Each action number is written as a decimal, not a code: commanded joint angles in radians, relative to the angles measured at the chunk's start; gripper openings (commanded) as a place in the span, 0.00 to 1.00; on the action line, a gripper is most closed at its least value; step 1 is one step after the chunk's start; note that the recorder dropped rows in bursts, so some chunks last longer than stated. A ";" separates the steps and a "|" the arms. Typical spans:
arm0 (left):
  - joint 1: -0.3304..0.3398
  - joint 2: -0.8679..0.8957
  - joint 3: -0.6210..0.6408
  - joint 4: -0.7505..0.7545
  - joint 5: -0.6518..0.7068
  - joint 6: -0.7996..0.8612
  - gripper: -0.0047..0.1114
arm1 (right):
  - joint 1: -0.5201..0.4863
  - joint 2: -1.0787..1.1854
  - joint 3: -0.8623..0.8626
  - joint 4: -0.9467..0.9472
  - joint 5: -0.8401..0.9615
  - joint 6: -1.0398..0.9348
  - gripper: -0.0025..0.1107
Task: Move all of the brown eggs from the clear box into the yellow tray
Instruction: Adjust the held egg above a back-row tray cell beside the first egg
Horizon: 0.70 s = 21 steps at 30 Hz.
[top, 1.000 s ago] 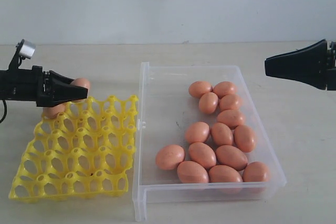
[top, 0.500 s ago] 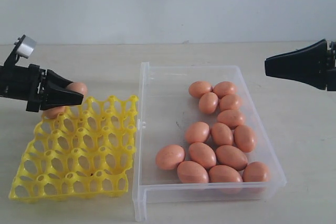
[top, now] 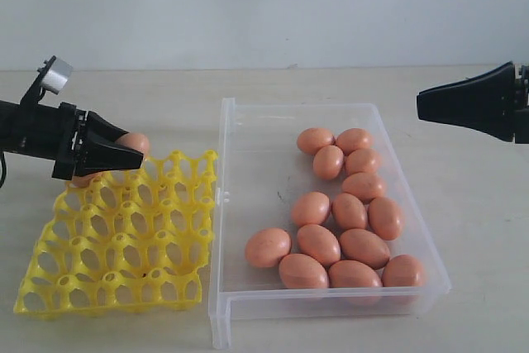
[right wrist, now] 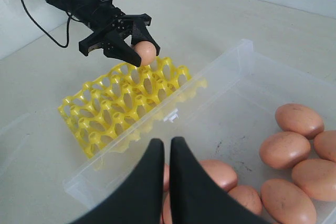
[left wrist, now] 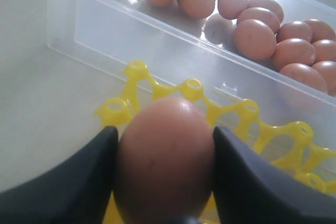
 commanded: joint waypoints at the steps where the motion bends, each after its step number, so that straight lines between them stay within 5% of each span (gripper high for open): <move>1: -0.003 -0.010 0.003 -0.004 0.014 0.000 0.07 | -0.003 -0.007 0.003 0.005 -0.006 -0.008 0.02; 21: -0.001 -0.016 -0.001 -0.076 0.014 0.020 0.07 | -0.003 -0.007 0.003 0.005 -0.006 -0.008 0.02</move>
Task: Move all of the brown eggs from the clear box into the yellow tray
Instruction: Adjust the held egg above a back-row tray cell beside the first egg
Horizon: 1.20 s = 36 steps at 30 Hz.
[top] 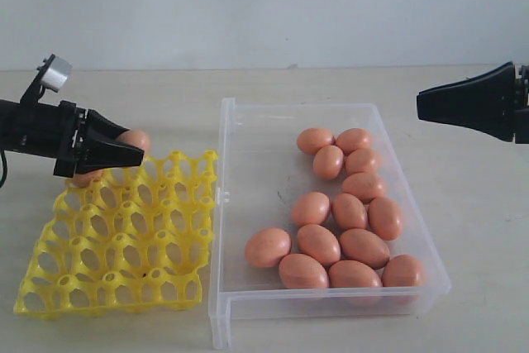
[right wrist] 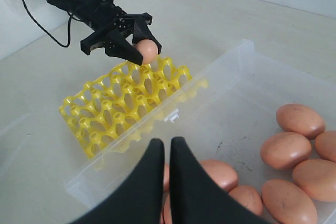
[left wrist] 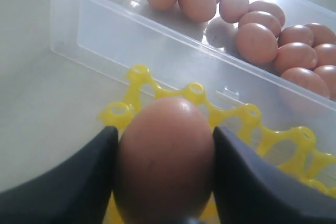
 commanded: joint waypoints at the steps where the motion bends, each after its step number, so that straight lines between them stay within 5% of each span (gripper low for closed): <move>1: -0.001 -0.016 -0.003 -0.056 0.014 0.015 0.07 | -0.003 -0.007 0.003 0.005 -0.004 -0.006 0.02; 14: 0.055 -0.016 -0.001 -0.030 0.014 0.007 0.07 | -0.003 -0.007 0.003 0.005 -0.004 -0.006 0.02; 36: 0.009 -0.010 -0.001 -0.001 0.014 0.007 0.07 | -0.003 -0.007 0.003 0.005 -0.010 -0.006 0.02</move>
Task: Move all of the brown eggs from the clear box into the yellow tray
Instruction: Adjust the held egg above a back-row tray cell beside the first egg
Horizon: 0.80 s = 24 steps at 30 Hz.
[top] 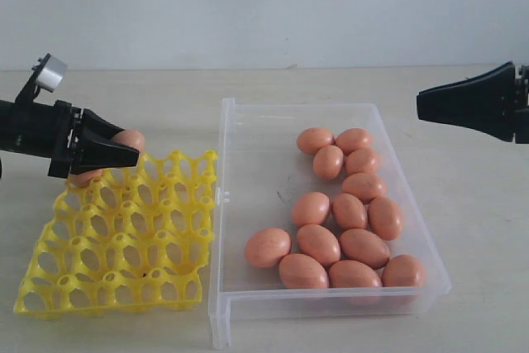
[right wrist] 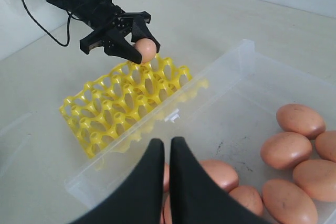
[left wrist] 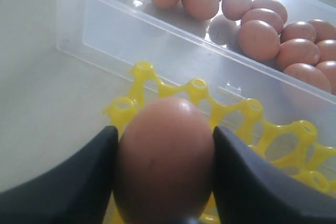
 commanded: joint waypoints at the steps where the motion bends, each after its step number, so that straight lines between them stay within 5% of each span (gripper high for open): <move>1: -0.007 -0.004 -0.001 -0.020 0.014 -0.001 0.07 | -0.003 -0.007 0.003 0.005 -0.010 -0.006 0.02; 24: -0.007 -0.004 -0.001 -0.018 0.014 -0.001 0.09 | -0.003 -0.007 0.003 0.005 -0.010 -0.002 0.02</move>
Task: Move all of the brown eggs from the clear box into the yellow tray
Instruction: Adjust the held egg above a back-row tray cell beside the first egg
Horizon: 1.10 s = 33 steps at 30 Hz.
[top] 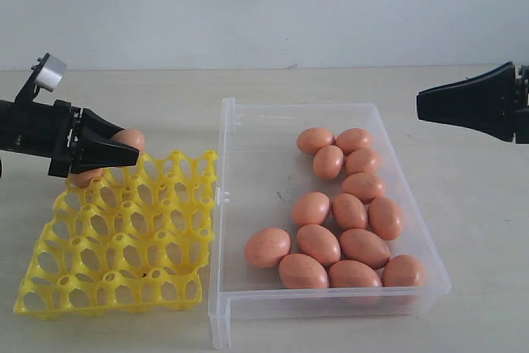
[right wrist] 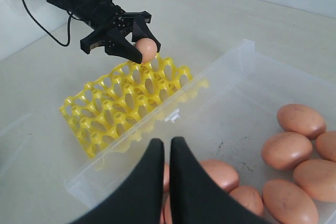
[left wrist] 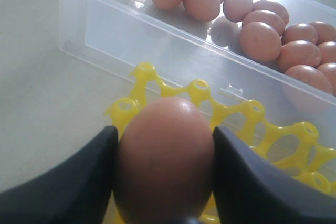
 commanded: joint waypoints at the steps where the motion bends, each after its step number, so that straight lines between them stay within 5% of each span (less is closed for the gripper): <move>1: -0.007 -0.004 -0.001 -0.012 0.014 -0.001 0.11 | -0.003 -0.007 0.003 0.005 -0.008 -0.002 0.02; 9: -0.007 -0.004 -0.001 -0.012 -0.006 -0.038 0.41 | -0.003 -0.007 0.003 0.005 -0.006 -0.004 0.02; 33: -0.007 -0.004 -0.001 -0.025 -0.009 -0.012 0.42 | -0.003 -0.007 0.003 0.005 -0.006 -0.002 0.02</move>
